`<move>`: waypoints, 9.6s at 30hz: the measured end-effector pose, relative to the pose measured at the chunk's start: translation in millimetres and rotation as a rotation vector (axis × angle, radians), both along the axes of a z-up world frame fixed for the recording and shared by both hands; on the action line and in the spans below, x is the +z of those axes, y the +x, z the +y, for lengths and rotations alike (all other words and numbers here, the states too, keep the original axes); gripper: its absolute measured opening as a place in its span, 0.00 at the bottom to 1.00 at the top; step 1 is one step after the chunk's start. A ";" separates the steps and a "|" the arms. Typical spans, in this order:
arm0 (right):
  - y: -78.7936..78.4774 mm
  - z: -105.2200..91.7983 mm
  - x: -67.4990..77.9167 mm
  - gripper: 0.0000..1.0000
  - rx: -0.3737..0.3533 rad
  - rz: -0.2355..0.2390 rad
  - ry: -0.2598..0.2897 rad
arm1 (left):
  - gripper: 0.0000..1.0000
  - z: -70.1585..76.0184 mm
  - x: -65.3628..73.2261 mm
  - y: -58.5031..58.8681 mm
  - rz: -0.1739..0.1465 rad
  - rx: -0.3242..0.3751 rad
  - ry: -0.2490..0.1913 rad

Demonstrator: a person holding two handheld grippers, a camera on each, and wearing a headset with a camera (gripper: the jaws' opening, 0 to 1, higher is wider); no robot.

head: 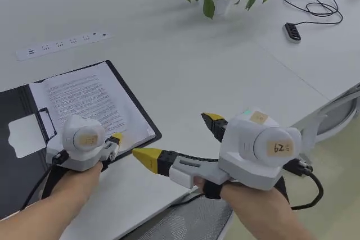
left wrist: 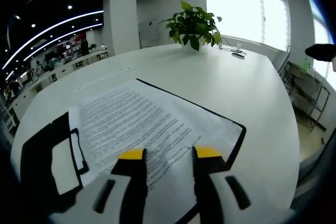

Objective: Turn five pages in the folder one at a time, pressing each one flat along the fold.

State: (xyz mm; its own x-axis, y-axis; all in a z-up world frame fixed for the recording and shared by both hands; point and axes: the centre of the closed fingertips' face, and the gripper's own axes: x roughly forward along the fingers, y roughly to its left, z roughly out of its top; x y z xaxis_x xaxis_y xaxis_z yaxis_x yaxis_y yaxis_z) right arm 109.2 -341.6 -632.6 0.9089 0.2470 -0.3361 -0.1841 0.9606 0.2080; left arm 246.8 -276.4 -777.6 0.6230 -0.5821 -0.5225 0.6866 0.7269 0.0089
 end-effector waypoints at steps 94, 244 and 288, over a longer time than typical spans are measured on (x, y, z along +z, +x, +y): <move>103.1 38.8 -72.7 0.00 -0.076 0.178 0.273 | 0.13 85.4 18.1 -34.9 0.106 0.118 -0.099; 153.8 187.2 -109.3 0.00 0.334 0.165 0.155 | 0.19 240.5 -10.3 -40.6 0.068 0.359 0.010; 262.2 184.0 -124.4 0.00 0.330 0.116 0.028 | 0.19 242.2 -12.3 -39.0 0.028 0.379 -0.043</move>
State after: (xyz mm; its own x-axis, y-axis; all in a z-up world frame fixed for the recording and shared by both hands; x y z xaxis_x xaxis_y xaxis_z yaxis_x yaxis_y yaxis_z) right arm 371.4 -157.6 -757.0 0.7345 0.5315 -0.4218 -0.4571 0.8470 0.2714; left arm 207.8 -34.2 -789.9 0.7839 -0.3350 -0.5228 0.3688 0.9286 -0.0421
